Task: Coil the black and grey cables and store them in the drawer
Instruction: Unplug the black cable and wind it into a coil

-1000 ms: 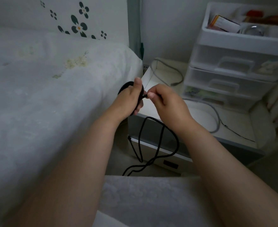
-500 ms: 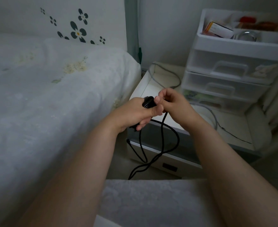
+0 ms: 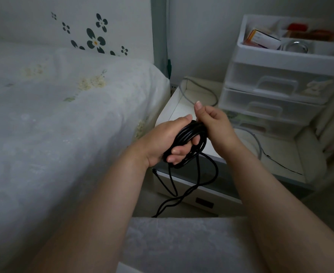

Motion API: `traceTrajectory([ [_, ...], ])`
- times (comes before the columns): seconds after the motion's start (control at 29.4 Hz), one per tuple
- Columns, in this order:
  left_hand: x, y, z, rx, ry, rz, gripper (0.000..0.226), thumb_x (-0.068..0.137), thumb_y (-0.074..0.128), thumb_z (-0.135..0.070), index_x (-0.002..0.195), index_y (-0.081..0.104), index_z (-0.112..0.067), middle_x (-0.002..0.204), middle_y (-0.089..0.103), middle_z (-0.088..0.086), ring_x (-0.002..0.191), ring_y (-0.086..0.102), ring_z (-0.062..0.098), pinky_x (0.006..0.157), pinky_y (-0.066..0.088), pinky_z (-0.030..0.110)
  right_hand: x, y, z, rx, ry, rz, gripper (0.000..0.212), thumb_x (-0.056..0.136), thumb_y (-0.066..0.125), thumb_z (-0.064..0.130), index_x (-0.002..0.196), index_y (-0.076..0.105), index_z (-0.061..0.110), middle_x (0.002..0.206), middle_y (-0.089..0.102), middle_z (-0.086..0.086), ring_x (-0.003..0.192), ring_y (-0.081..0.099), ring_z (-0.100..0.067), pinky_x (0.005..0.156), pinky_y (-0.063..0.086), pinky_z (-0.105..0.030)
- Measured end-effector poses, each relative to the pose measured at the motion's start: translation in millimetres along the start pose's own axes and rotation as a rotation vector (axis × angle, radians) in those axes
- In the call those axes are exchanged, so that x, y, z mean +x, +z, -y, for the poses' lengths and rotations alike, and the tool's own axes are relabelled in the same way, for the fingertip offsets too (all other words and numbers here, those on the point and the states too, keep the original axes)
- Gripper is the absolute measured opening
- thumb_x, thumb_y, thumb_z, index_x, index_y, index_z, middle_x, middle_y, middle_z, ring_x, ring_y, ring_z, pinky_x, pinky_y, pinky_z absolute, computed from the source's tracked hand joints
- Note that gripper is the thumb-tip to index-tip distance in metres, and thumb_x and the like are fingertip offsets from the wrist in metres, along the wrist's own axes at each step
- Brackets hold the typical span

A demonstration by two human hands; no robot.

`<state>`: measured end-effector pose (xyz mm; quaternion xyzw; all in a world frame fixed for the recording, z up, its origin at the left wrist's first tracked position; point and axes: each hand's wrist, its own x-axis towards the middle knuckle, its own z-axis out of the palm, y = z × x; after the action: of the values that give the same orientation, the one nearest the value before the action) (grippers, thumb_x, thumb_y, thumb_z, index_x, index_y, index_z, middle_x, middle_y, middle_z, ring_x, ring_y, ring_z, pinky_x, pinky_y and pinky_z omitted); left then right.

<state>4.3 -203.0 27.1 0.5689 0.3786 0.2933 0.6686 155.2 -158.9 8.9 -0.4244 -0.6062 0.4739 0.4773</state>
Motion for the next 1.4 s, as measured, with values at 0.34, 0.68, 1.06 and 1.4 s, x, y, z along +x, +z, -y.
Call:
traceTrajectory([
  [0.34,3.9,-4.9,-1.0,-0.326,0.048,0.069,0.067,0.095,0.027,-0.051,0.085,0.072,-0.003,0.034,0.03,-0.005,0.025,0.028,0.007,0.035,0.032,0.02,3.8,2.9,0.0,0.074,0.152,0.071,0.058,0.091,0.045,0.058,0.066,0.051,0.006,0.052,0.047,-0.007,0.053,0.043,-0.027,0.055,0.033,-0.031],
  [0.68,1.7,-40.0,-7.7,-0.951,0.461,-0.313,0.055,0.098,0.022,-0.037,0.101,0.06,0.003,0.04,0.036,-0.007,0.031,0.032,0.006,0.04,0.029,0.019,-34.5,57.1,-14.4,-0.055,0.369,0.241,0.011,0.1,0.039,0.019,0.092,0.044,0.014,0.064,0.045,-0.004,0.04,0.039,-0.012,0.038,0.034,-0.02],
  [1.06,3.3,-57.9,-7.6,-0.748,0.503,-0.965,0.054,0.103,0.027,-0.042,0.104,0.06,0.0,0.046,0.04,-0.005,0.038,0.036,0.009,0.041,0.034,0.019,-53.0,69.8,2.1,-0.726,0.226,0.46,0.028,0.097,0.045,0.025,0.124,0.038,0.019,0.098,0.063,-0.01,0.09,0.063,-0.024,0.08,0.054,-0.043],
  [1.4,16.1,-44.0,5.1,-0.01,0.464,-1.14,0.033,0.103,0.029,-0.035,0.089,0.055,-0.019,0.054,0.047,0.001,0.043,0.045,0.013,0.045,0.04,0.026,-40.2,59.8,9.2,-0.81,0.183,0.366,0.024,0.091,0.056,0.021,0.113,0.061,0.013,0.106,0.064,-0.004,0.094,0.059,-0.019,0.082,0.051,-0.033],
])
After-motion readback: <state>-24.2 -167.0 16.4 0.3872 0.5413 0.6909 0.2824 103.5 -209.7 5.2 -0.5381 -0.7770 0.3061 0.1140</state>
